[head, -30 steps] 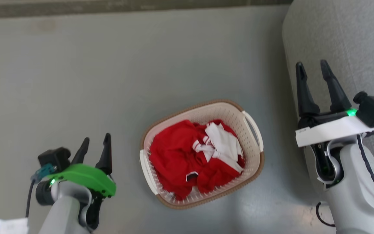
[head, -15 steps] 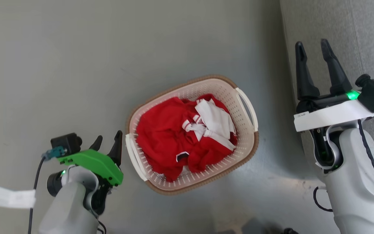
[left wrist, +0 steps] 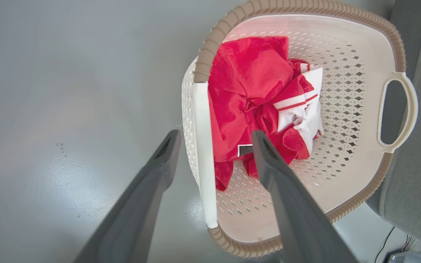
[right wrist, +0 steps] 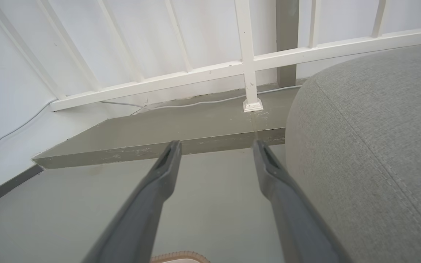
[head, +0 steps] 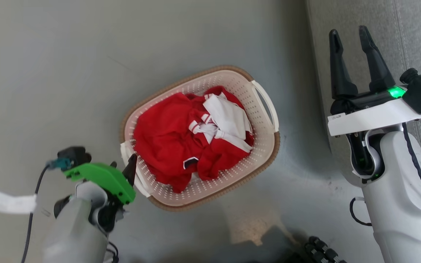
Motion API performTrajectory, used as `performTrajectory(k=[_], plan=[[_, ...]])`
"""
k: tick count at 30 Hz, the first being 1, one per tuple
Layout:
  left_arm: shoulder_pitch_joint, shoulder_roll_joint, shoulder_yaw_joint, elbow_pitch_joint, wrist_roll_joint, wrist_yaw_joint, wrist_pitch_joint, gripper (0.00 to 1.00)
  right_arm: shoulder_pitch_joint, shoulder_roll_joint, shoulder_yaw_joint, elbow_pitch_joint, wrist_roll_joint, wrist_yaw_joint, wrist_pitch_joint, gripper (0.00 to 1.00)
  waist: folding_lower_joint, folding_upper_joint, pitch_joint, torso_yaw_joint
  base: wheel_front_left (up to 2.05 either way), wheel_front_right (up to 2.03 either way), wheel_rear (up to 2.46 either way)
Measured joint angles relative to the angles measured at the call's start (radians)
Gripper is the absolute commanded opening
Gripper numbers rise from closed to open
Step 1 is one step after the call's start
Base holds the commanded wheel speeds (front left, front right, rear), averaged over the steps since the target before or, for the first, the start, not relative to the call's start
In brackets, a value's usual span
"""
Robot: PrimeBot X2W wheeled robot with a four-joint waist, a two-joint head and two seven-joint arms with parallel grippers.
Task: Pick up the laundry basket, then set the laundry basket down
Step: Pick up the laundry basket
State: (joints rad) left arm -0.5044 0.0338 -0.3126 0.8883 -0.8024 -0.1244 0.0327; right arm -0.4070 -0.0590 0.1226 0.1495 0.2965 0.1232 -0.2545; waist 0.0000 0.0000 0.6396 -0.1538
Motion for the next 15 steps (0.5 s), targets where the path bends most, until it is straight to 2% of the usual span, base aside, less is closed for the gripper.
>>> performTrajectory(k=[15], plan=[[-0.125,0.007,-0.019,0.117,0.010,0.000,0.080,1.00,-0.038,0.005,-0.001,-0.012,0.003,0.000,0.000,1.00,0.0000,0.0000,0.109,-0.054,0.00,0.00,0.00]])
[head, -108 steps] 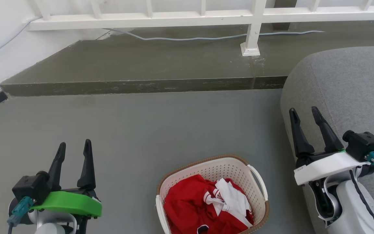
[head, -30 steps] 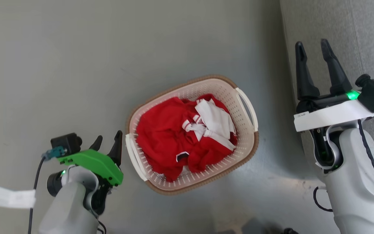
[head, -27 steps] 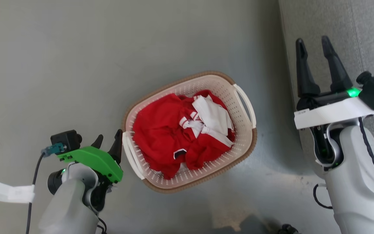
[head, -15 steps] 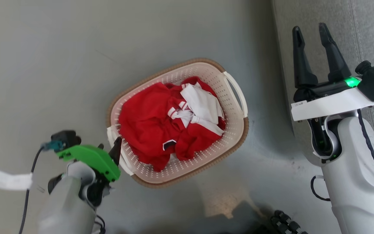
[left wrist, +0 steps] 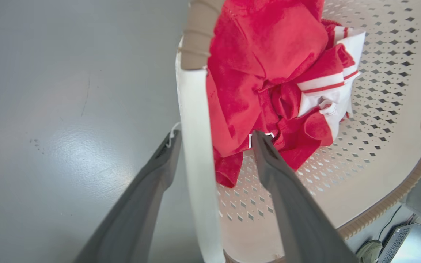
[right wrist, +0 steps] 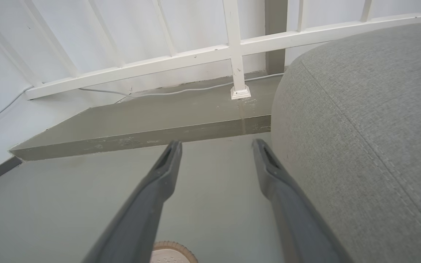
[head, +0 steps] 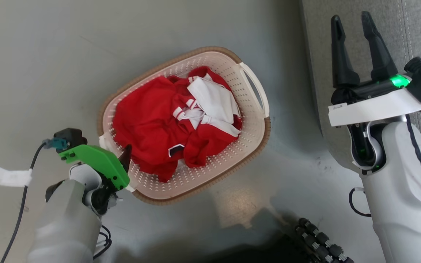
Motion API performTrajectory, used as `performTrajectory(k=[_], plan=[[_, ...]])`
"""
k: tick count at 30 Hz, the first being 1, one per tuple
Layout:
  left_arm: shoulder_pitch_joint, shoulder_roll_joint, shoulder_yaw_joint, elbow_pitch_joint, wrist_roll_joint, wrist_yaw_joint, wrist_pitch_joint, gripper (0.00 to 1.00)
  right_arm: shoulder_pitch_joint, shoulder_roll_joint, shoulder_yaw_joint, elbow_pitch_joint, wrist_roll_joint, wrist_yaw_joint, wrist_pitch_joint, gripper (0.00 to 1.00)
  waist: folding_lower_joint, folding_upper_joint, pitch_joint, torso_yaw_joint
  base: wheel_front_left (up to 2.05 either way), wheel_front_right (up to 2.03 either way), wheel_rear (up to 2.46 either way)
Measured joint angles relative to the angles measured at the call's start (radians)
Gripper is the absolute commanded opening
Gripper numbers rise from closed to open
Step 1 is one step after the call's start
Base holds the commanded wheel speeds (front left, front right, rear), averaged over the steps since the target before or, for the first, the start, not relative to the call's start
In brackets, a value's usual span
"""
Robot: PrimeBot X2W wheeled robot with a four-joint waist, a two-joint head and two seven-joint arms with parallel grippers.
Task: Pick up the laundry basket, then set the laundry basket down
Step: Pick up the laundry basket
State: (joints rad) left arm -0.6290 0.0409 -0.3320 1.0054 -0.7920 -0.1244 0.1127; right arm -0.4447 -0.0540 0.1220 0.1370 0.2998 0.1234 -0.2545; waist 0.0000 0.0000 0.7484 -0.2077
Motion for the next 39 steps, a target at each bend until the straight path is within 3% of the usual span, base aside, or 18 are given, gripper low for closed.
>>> performTrajectory(k=[7,8,9,10,11,25,39], plan=[[-0.018,0.000,-0.019,0.042,0.004,0.000,0.016,0.98,-0.002,0.002,-0.009,0.000,0.000,0.000,0.000,1.00,0.0000,0.0000,0.021,-0.016,0.00,0.00,0.00],[-0.020,0.000,-0.020,0.047,0.003,0.000,0.018,0.74,-0.003,0.002,-0.009,0.000,0.000,0.000,0.000,1.00,0.0000,0.0000,0.021,-0.017,0.00,0.00,0.00],[-0.024,0.000,-0.021,0.050,0.003,0.000,0.018,0.74,-0.003,0.002,-0.009,0.001,0.000,0.000,0.000,1.00,0.0000,0.0000,0.021,-0.017,0.00,0.00,0.00],[-0.027,0.000,-0.022,0.054,0.003,0.000,0.019,0.18,-0.003,0.002,-0.009,0.001,0.000,0.000,0.000,1.00,0.0000,0.0000,0.021,-0.018,0.00,0.00,0.00],[-0.029,0.000,-0.023,0.058,0.003,0.000,0.019,0.00,-0.003,0.003,-0.009,0.002,0.000,0.000,0.000,1.00,0.0000,0.0000,0.021,-0.018,0.00,0.00,0.00],[-0.038,0.018,-0.071,0.089,0.008,0.003,0.017,0.00,-0.006,0.005,-0.005,0.022,0.020,0.000,0.000,1.00,0.0000,0.0000,-0.019,-0.021,0.00,0.00,0.00],[-0.111,0.087,-0.132,0.109,0.064,0.003,0.038,0.00,-0.005,0.005,-0.001,0.025,0.051,0.000,0.000,1.00,0.0000,0.0000,-0.036,-0.027,0.00,0.00,0.00]])
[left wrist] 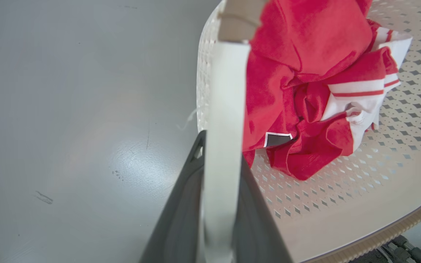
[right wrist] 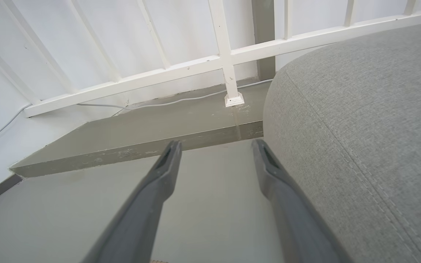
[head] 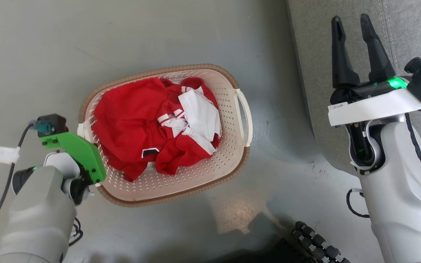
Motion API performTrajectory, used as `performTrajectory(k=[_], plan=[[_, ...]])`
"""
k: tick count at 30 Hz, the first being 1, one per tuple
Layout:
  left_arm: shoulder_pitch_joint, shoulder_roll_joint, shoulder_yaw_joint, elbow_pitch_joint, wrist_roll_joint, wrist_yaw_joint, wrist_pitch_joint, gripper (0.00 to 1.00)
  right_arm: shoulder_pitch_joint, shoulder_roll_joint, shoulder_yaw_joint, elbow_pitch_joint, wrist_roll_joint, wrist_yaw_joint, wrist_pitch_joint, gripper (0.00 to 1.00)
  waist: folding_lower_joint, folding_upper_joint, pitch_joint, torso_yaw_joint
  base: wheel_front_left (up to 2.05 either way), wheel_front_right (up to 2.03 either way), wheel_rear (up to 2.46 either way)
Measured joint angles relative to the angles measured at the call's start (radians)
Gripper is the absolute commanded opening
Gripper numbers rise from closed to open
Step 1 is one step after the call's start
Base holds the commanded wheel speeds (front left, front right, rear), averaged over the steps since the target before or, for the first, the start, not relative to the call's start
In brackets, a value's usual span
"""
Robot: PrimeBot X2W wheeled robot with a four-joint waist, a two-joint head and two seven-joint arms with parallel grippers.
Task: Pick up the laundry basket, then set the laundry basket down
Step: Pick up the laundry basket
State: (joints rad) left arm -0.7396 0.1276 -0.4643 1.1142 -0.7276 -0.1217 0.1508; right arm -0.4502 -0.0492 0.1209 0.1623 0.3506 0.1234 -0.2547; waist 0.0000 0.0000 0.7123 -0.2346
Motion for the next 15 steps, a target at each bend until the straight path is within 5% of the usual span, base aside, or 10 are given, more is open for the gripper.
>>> performTrajectory(k=[15], plan=[[-0.031,0.006,-0.008,0.004,-0.054,0.000,0.056,0.00,0.000,0.000,0.005,0.000,0.001,0.000,0.000,1.00,0.0000,0.0000,0.014,-0.005,0.00,0.00,0.00]])
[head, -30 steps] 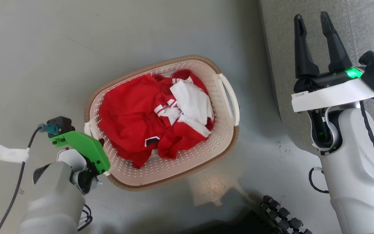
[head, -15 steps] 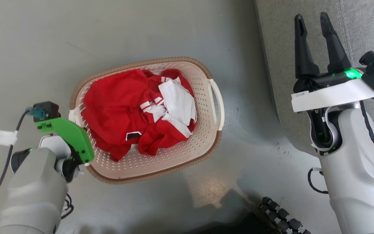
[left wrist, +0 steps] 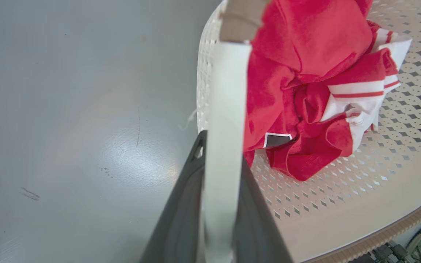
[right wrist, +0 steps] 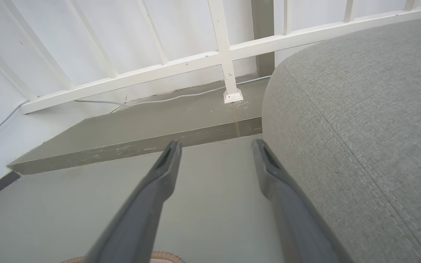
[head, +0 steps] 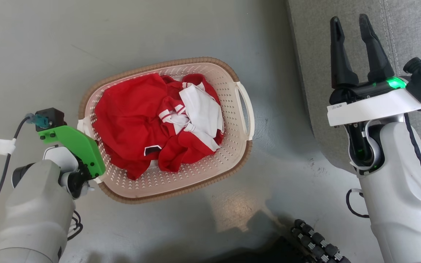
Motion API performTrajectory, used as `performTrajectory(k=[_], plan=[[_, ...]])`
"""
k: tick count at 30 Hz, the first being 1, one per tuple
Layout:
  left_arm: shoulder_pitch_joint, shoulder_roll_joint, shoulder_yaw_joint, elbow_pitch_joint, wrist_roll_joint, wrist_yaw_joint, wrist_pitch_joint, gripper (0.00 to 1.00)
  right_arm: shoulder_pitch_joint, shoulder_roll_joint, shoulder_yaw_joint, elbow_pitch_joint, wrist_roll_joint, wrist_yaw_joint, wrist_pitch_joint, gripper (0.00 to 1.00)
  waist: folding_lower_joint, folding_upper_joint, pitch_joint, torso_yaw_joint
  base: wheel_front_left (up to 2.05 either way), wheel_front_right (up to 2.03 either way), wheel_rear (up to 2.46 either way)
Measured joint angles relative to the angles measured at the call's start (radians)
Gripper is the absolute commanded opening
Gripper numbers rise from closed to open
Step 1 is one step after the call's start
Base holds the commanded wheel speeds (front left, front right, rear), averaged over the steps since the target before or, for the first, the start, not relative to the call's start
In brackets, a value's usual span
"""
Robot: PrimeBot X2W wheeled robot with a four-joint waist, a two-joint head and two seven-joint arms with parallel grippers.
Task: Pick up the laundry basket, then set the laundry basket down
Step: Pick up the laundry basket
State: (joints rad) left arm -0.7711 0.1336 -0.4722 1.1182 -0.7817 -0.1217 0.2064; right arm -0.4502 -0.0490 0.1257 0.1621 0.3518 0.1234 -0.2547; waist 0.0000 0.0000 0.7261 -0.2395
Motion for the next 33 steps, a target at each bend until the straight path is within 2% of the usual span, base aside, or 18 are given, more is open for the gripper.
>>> performTrajectory(k=[6,7,8,9,22,33], plan=[[-0.011,0.009,-0.010,0.005,0.000,0.000,0.004,0.00,0.000,0.000,0.001,0.000,0.000,0.000,0.000,1.00,-0.0001,0.0000,0.003,0.000,0.00,0.00,0.00],[-0.012,0.010,-0.011,0.006,-0.001,0.000,0.004,0.02,0.000,0.000,0.001,0.000,0.000,0.000,0.000,1.00,0.0000,0.0000,0.004,0.000,0.00,0.00,0.00],[-0.013,0.010,-0.012,0.007,-0.005,0.000,0.004,0.41,0.000,0.000,0.002,0.000,0.000,0.000,0.000,1.00,0.0000,0.0000,0.004,0.000,0.00,0.00,0.00],[-0.014,0.011,-0.012,0.006,-0.006,-0.001,0.004,1.00,0.000,0.000,0.002,0.000,0.000,0.000,0.000,1.00,0.0000,0.0000,0.004,0.001,0.00,0.00,0.00],[-0.032,0.009,-0.027,0.008,-0.013,-0.003,-0.024,1.00,-0.002,0.000,0.004,0.013,0.000,0.000,0.000,1.00,0.0000,0.0000,-0.006,0.005,0.00,0.00,0.00],[-0.011,0.015,-0.072,-0.002,-0.010,-0.003,-0.102,1.00,-0.002,0.000,0.007,0.047,0.010,0.000,0.000,1.00,0.0000,0.0000,-0.075,0.014,0.00,0.00,0.00]])
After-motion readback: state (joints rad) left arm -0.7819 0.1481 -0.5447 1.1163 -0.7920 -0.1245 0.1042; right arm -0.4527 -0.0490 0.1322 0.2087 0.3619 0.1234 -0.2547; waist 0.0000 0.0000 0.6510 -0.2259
